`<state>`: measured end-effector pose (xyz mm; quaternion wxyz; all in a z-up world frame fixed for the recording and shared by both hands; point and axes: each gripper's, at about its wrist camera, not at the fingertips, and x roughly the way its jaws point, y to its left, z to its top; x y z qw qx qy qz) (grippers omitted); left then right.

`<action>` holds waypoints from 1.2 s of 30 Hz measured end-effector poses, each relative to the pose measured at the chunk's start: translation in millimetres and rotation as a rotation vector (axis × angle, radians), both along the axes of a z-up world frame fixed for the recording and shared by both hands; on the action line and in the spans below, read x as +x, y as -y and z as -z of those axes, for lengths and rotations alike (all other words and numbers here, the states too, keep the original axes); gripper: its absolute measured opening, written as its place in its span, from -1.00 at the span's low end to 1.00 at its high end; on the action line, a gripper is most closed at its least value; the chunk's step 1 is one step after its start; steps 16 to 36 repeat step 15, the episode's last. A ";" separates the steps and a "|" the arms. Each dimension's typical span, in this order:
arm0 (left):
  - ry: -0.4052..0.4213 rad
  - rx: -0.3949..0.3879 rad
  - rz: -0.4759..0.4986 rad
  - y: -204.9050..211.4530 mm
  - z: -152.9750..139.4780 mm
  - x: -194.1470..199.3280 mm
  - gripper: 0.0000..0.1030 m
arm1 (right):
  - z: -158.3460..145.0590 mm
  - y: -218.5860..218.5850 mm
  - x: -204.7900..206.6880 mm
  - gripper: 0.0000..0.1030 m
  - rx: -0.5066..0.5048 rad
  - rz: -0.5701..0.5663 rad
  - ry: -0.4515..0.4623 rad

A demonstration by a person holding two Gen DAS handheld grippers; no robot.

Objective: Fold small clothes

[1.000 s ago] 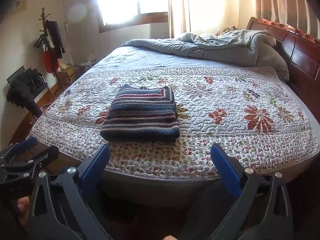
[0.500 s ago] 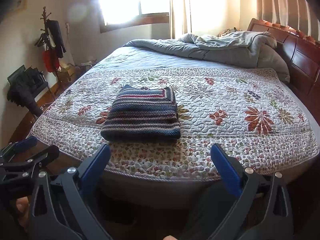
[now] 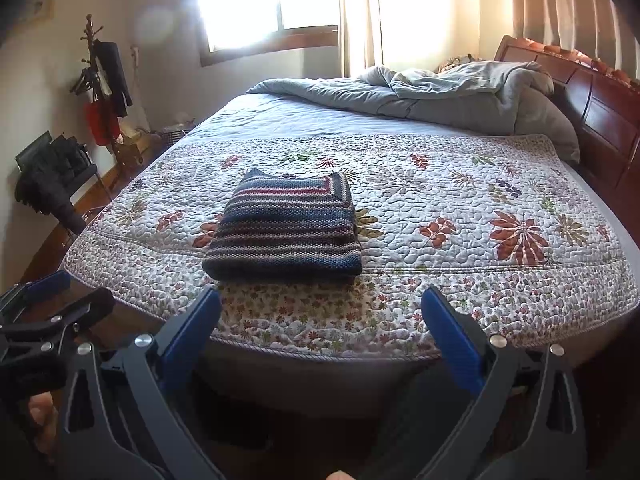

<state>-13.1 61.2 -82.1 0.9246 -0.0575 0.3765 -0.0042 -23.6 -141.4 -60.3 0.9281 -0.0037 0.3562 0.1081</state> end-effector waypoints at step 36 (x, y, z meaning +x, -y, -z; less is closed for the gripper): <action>0.002 0.032 -0.029 -1.7 -2.6 -1.6 0.92 | -0.1 -0.2 -0.2 0.94 0.002 -0.003 -0.002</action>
